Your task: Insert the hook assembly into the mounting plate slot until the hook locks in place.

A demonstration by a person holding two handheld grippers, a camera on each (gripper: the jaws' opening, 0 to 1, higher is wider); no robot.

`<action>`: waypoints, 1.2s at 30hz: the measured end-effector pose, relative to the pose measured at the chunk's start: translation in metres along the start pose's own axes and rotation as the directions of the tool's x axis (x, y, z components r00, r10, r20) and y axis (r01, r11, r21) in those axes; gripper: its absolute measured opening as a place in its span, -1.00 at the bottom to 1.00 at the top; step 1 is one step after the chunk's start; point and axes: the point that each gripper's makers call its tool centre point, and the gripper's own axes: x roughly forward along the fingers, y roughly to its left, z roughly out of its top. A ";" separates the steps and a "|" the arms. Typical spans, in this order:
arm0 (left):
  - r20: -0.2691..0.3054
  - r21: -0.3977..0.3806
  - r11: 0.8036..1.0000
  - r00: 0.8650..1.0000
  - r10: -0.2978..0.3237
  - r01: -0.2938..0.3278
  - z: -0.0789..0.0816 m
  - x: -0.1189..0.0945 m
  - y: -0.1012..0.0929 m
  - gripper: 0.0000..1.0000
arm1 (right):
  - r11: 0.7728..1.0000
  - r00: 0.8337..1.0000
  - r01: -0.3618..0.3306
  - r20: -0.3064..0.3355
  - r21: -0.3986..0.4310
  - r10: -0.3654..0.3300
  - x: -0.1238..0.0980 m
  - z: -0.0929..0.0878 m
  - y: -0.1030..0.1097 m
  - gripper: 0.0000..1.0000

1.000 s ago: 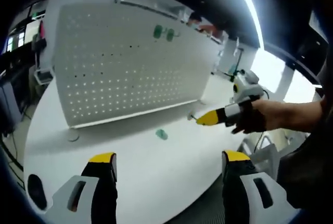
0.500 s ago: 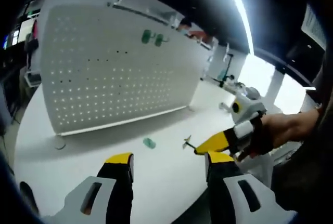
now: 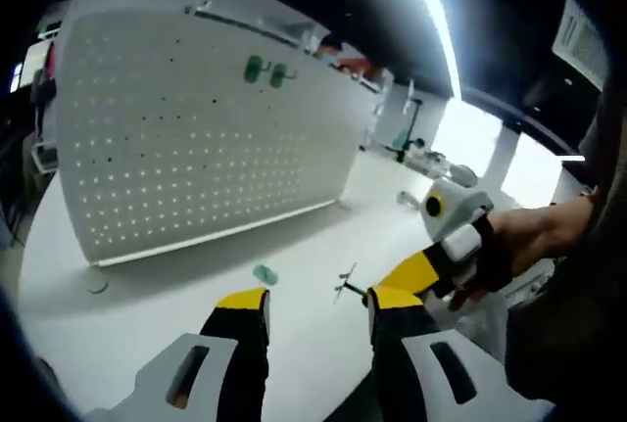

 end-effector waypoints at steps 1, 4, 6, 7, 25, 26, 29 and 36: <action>0.002 0.002 1.000 1.000 -0.005 0.005 0.001 0.000 -0.001 -0.28 | 1.000 1.000 -0.006 -0.003 0.004 0.006 0.001 -0.001 0.001 -0.99; 0.009 0.009 1.000 1.000 -0.020 0.020 0.002 0.000 -0.003 -0.41 | 1.000 1.000 -0.019 -0.010 0.021 0.020 0.002 -0.003 0.003 -0.99; 0.011 0.014 1.000 1.000 -0.027 0.027 0.002 0.000 -0.005 -0.46 | 0.999 0.999 -0.031 -0.027 0.031 0.032 0.004 -0.007 0.004 -0.99; 0.013 0.017 0.999 0.999 -0.032 0.032 0.002 0.000 -0.005 -0.48 | 0.999 0.999 -0.037 -0.037 0.019 0.038 0.005 -0.009 0.006 -0.99; 0.077 0.021 0.990 0.987 -0.139 0.138 0.012 -0.002 -0.023 -0.88 | 0.980 0.985 -0.153 -0.066 0.128 0.162 0.001 -0.013 0.021 -0.99; 0.078 0.046 0.989 0.986 -0.145 0.142 0.012 -0.002 -0.024 -0.88 | 0.981 0.985 -0.152 -0.069 0.121 0.161 0.001 -0.013 0.021 -0.99; 0.062 0.089 0.985 0.986 -0.152 0.146 0.011 -0.002 -0.026 -0.90 | 0.985 0.985 -0.147 -0.081 0.087 0.154 0.000 -0.013 0.019 -0.99; 0.003 0.255 0.961 0.994 -0.107 0.103 0.006 0.001 -0.025 -0.94 | 0.995 0.991 -0.099 -0.092 -0.010 0.098 0.003 -0.012 0.010 -0.98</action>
